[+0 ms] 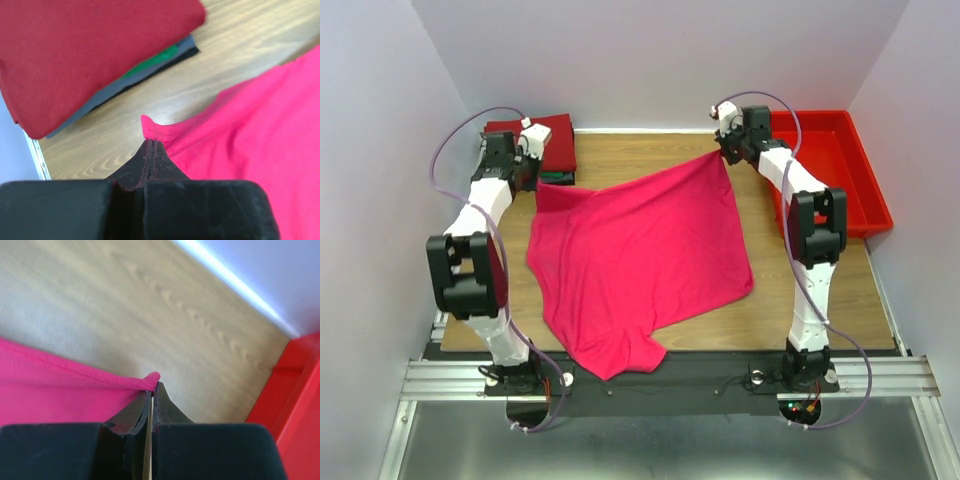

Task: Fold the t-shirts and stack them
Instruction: Flatten the tshirt out

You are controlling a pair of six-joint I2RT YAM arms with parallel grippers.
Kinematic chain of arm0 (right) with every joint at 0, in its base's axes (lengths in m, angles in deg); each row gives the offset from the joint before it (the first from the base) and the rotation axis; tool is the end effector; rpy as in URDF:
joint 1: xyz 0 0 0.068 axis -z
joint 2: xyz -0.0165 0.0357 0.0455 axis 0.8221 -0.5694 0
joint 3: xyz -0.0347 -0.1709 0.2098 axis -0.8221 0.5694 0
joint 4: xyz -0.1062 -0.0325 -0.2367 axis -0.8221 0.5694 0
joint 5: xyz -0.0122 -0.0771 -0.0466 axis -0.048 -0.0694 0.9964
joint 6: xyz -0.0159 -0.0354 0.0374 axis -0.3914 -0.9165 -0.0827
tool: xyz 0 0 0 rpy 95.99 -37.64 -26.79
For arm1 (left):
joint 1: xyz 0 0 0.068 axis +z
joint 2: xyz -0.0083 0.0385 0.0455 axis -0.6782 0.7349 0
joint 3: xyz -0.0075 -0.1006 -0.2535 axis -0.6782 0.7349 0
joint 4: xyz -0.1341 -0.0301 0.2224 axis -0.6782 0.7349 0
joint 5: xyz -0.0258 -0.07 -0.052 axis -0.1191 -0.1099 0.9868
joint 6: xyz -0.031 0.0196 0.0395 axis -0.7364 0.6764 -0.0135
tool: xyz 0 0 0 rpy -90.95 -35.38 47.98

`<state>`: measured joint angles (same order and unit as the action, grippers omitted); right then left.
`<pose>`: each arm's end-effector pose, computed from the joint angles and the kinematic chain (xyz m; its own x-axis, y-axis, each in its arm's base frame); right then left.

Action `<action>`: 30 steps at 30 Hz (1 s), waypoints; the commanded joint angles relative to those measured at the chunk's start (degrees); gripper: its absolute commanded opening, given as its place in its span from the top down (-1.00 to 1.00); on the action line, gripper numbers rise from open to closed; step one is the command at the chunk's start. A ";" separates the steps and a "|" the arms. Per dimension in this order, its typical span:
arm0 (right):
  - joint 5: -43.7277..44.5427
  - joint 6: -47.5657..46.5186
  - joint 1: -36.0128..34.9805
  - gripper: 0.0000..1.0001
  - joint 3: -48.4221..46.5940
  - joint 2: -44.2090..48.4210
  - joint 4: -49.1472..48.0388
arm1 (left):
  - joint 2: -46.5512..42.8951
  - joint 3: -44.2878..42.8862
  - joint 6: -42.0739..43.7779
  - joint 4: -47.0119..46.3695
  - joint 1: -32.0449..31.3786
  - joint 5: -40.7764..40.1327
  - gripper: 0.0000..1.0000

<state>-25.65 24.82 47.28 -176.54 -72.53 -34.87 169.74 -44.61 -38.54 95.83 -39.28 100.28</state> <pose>0.5040 0.0798 0.2379 -0.3590 -0.5158 -0.7779 -0.5685 0.7818 -0.2560 0.3899 0.0140 0.2886 -0.4031 0.3904 -0.8277 0.3719 0.8963 0.2416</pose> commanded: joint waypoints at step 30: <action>-0.49 7.09 -1.22 -0.06 27.59 26.11 37.56 | -4.03 12.03 15.06 23.38 4.23 7.43 0.19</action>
<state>-26.13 30.79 45.82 -152.41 -48.66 -3.33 166.46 -33.26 -25.91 119.17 -35.00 108.41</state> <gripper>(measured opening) 0.544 0.407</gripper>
